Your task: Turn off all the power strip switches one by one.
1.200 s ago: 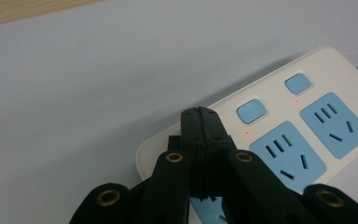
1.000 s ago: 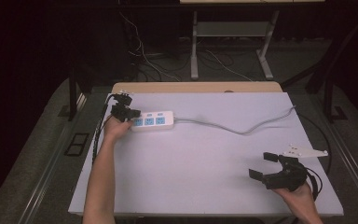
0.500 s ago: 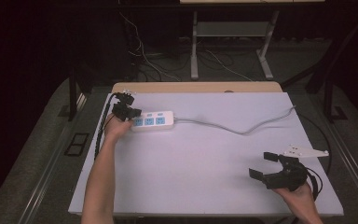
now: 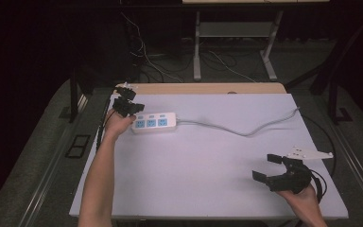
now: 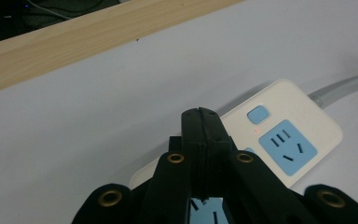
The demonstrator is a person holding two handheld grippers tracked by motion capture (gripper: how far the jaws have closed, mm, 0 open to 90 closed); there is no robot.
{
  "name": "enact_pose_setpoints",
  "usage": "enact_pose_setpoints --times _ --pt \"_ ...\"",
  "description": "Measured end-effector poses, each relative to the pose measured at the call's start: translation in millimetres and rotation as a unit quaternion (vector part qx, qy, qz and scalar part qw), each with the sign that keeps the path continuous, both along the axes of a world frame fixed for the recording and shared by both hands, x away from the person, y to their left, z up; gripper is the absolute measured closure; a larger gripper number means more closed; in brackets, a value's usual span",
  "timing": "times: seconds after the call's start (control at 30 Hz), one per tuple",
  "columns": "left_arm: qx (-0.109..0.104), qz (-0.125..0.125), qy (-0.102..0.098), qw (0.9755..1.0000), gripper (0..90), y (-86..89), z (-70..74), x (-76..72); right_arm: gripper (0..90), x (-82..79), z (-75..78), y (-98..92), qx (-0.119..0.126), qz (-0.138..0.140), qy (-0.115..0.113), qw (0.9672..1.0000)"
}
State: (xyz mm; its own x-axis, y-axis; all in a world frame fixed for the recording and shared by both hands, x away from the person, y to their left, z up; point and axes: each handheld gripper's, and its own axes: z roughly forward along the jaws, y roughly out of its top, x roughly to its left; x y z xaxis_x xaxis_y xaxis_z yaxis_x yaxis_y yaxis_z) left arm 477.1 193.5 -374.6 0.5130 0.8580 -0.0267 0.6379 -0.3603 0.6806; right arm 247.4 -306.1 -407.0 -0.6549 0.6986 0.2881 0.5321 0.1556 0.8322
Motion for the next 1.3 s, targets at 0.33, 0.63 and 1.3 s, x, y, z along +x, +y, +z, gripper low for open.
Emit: enact_pose_setpoints --times 0.33,0.63,1.3 --pt "0.008 -0.029 -0.003 0.9995 89.5 -18.8 5.9 2.7 0.5 0.0 0.0 -1.1 0.001 0.0 0.0 1.0" --pt "0.006 -0.032 0.005 0.9995 89.5 -21.8 0.5 5.2 0.5 0.5 -0.2 -0.8 0.001 0.002 0.0 1.0" --pt "0.01 -0.033 0.024 0.9991 89.5 -28.5 -20.2 11.8 0.5 1.2 -1.1 -0.5 -0.001 0.003 0.003 1.0"
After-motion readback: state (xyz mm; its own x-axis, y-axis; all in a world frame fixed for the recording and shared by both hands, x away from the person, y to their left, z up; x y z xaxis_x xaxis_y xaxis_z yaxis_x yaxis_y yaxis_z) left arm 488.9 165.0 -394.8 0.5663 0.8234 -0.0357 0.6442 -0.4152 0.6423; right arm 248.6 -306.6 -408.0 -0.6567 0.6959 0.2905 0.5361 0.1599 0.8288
